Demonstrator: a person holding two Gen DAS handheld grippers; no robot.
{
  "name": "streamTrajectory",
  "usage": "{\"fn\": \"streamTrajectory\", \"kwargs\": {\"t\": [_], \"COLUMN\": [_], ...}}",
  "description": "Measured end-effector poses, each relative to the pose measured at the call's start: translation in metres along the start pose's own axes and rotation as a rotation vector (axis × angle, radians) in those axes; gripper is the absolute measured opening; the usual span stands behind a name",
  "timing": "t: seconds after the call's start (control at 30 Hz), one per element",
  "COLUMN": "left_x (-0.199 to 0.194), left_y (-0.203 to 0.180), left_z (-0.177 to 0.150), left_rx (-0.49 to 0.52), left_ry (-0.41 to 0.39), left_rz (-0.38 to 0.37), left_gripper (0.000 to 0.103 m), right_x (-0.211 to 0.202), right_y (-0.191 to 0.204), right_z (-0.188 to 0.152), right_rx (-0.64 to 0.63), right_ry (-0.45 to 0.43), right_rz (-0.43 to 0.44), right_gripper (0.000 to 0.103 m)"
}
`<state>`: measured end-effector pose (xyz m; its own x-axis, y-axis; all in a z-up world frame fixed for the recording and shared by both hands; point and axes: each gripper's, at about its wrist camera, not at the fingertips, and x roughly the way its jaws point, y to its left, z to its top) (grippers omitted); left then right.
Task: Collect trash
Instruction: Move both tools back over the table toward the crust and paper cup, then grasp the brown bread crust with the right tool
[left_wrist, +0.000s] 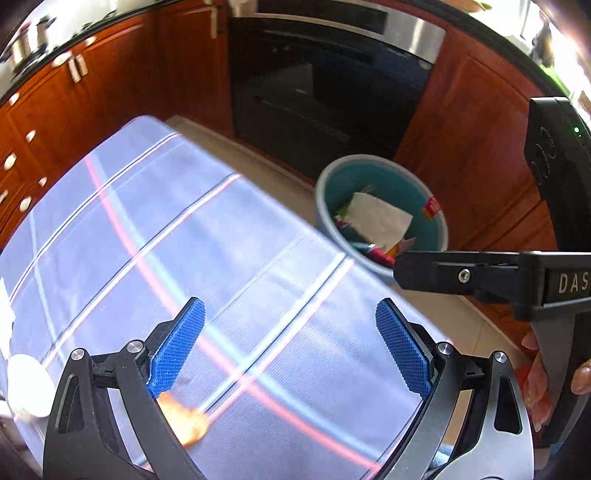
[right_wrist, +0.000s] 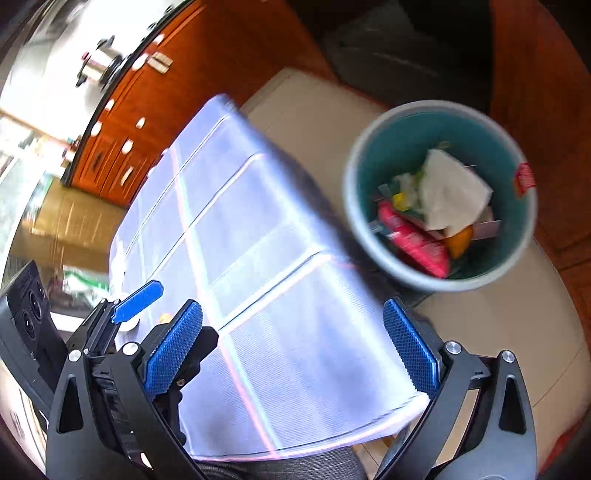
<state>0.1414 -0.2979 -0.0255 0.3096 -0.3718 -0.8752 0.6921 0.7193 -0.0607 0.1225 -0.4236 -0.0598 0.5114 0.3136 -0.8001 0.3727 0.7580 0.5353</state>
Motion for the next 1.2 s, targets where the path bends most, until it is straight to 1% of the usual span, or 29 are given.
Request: {"fn": "streamTrajectory", "kwargs": {"t": [0.17,0.37,0.47,0.53,0.63,0.77,0.9,1.03,1.07,1.1,1.13,1.17,1.2], "left_x": [-0.023,-0.055,-0.064,-0.071,-0.077,-0.080,-0.080,-0.078,-0.079,-0.080,-0.081,-0.083,-0.084], "left_y": [0.039,0.093,0.117,0.133,0.154,0.175,0.193,0.213,0.218,0.223,0.230,0.235,0.240], "left_z": [-0.032,-0.077,-0.096,-0.108,-0.127,-0.146,-0.159,-0.170,-0.173,-0.176,-0.178,-0.180,-0.182], "left_rx": [-0.063,-0.144,-0.185,-0.217,-0.268,-0.299,-0.336,-0.367,-0.373,-0.381,-0.390,-0.399,-0.406], "left_ry": [-0.017,-0.057,-0.071,-0.077,-0.083,-0.079,-0.072,-0.065,-0.065,-0.065,-0.065,-0.067,-0.069], "left_rz": [0.008,0.047,0.077,0.083,0.086,0.103,0.109,0.124,0.130,0.138,0.145,0.150,0.156], "left_gripper": [0.094,0.097,0.098,0.098,0.098,0.098,0.098,0.098,0.098,0.098,0.098,0.098,0.098], "right_x": [0.020,0.055,0.075,0.087,0.099,0.107,0.119,0.132,0.135,0.138,0.141,0.142,0.143], "right_y": [0.052,0.112,0.138,0.153,0.169,0.184,0.189,0.192,0.194,0.195,0.196,0.198,0.201], "right_z": [-0.018,-0.042,-0.054,-0.061,-0.068,-0.075,-0.077,-0.080,-0.080,-0.080,-0.081,-0.083,-0.085], "right_rx": [-0.079,-0.180,-0.222,-0.252,-0.272,-0.330,-0.333,-0.349,-0.358,-0.364,-0.370,-0.386,-0.404], "right_ry": [0.053,0.130,0.170,0.182,0.178,0.156,0.158,0.143,0.143,0.140,0.138,0.124,0.115], "right_rz": [0.010,0.009,0.005,-0.005,-0.013,-0.046,-0.064,-0.118,-0.136,-0.156,-0.172,-0.188,-0.191], "right_gripper": [0.095,0.095,0.095,0.095,0.095,0.095,0.095,0.094,0.090,0.080,0.074,0.071,0.064]}}
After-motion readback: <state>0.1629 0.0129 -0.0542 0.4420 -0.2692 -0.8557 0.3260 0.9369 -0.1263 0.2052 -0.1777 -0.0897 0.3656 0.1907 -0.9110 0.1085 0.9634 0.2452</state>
